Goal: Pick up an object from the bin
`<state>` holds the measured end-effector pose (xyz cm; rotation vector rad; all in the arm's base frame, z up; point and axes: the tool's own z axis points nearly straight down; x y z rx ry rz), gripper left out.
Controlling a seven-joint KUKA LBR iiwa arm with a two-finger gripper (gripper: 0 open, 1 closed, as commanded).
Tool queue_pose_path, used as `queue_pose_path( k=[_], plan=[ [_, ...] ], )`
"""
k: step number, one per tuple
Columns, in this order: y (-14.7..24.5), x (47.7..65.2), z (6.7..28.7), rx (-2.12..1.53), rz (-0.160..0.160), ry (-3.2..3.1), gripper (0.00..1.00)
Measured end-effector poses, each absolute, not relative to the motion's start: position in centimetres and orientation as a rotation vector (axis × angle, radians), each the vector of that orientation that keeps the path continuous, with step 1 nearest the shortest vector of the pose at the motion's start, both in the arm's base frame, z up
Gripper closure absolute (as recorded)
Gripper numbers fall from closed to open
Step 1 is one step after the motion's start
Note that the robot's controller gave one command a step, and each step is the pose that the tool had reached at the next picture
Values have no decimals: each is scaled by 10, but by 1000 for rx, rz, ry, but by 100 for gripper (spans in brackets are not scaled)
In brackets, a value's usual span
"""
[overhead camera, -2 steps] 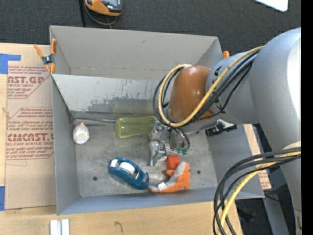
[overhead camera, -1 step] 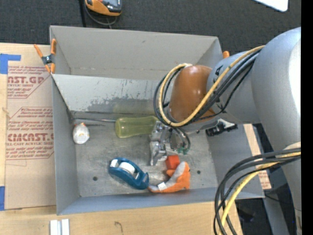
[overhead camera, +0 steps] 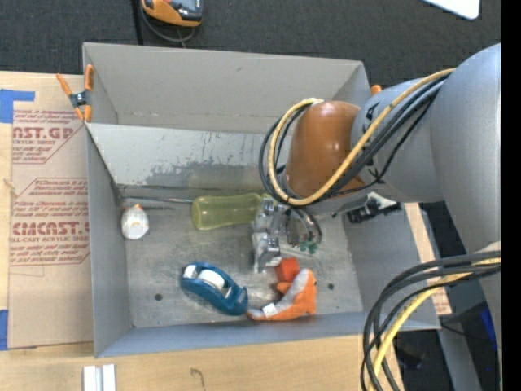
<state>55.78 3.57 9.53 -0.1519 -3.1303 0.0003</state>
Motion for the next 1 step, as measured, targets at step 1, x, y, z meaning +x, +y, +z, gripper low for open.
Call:
queue_pose_path(
  k=[1],
  plan=[
    [36, 561, 111, -153, -2, -3141, 100]
  ],
)
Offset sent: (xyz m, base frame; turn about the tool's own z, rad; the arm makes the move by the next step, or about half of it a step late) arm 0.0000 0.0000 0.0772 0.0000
